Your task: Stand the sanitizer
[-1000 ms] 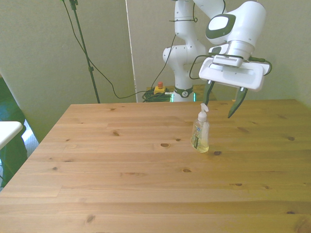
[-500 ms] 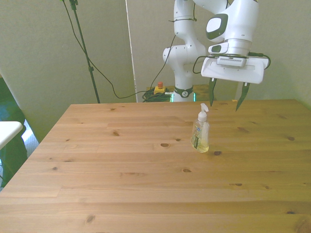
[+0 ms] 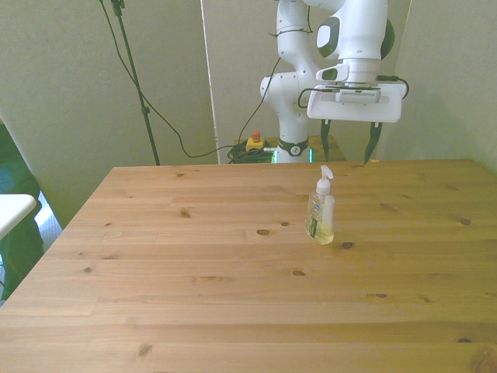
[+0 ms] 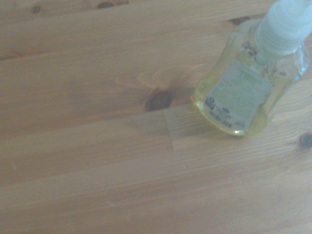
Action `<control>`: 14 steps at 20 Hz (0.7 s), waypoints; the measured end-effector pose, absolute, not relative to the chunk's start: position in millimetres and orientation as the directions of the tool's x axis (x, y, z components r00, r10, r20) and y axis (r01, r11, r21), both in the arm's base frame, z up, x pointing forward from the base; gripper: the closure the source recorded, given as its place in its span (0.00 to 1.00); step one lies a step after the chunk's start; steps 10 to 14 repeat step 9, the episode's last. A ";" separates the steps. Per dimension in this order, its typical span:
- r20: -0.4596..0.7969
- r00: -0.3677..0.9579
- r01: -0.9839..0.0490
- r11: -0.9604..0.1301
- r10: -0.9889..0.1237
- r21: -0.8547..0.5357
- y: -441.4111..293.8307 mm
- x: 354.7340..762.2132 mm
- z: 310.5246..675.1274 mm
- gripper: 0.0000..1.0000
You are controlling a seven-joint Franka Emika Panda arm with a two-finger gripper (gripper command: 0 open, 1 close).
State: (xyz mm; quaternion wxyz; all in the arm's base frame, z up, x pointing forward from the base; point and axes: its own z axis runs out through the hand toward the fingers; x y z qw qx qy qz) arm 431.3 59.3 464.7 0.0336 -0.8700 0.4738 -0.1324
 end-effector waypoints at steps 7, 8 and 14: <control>0.123 0.666 -0.723 -0.677 -0.736 -0.138 35.4 411.4 462.2 0.00; 0.112 0.682 -0.709 -0.691 -0.722 -0.140 32.2 408.5 461.5 0.00; 0.098 0.698 -0.696 -0.705 -0.709 -0.138 29.2 405.2 460.1 0.00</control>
